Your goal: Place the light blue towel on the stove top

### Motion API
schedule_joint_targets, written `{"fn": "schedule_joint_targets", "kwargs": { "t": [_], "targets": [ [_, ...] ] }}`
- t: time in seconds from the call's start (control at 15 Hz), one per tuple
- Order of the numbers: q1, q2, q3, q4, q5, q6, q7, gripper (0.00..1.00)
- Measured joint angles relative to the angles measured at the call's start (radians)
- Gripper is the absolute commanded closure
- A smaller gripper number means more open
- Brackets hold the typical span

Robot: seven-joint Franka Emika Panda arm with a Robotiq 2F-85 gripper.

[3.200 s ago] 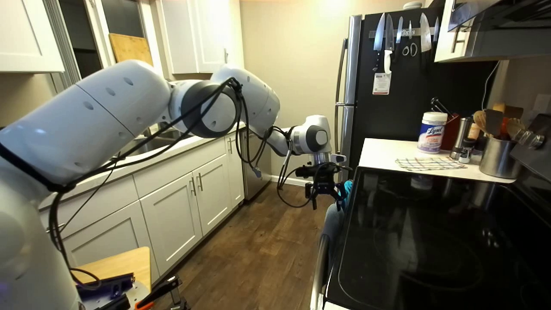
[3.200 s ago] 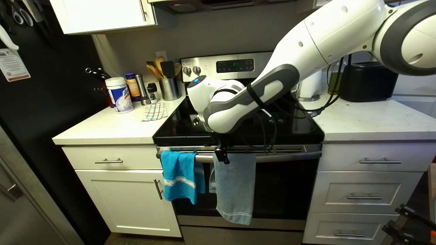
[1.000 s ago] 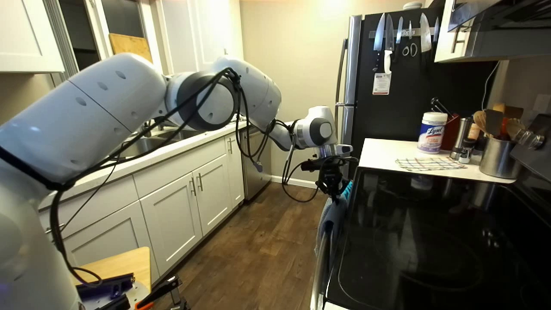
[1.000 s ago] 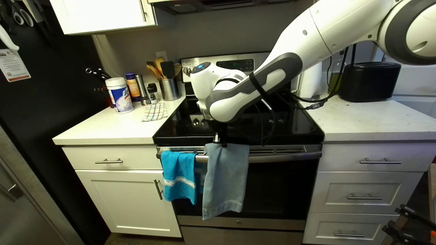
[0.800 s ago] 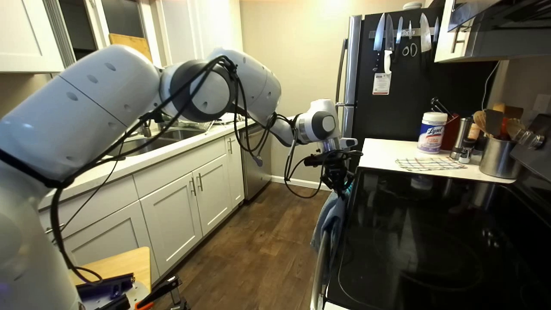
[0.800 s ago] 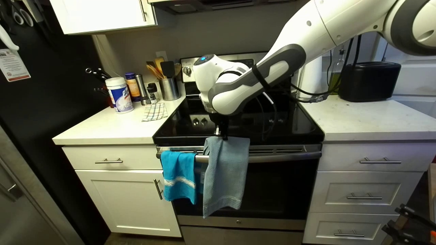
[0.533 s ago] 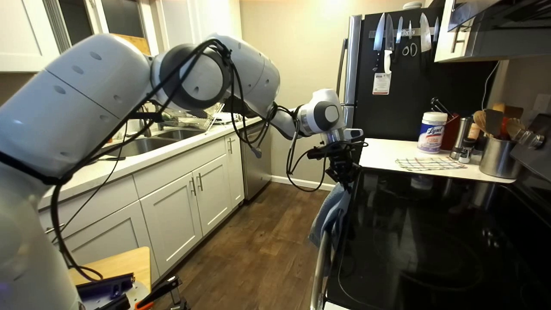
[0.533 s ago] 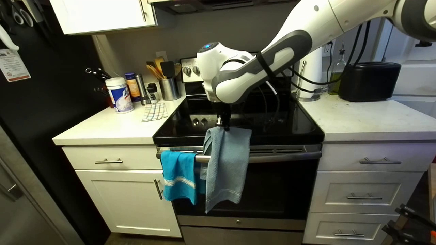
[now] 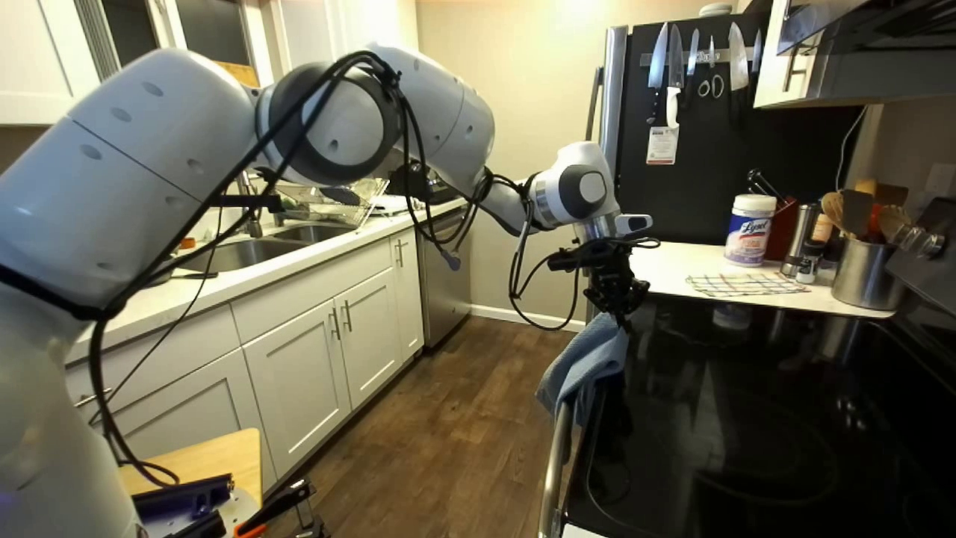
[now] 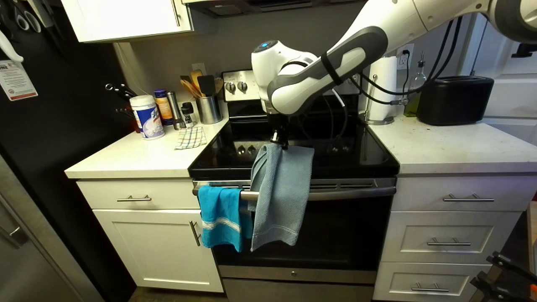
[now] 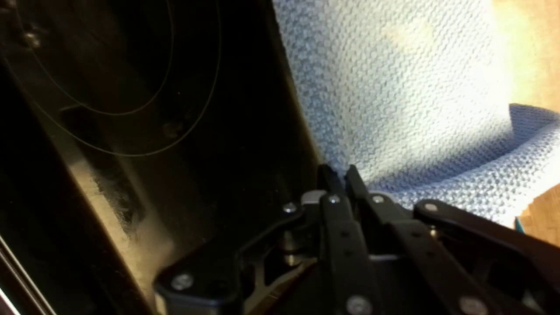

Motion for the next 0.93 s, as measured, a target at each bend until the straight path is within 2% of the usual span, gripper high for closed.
{"fn": "schedule_joint_targets", "kwargs": {
  "t": [0.33, 0.93],
  "targets": [
    [-0.084, 0.037, 0.004, 0.077, 0.028, 0.000, -0.011, 0.99],
    [-0.239, 0.127, 0.005, 0.274, 0.077, -0.028, -0.115, 0.99]
  ]
}}
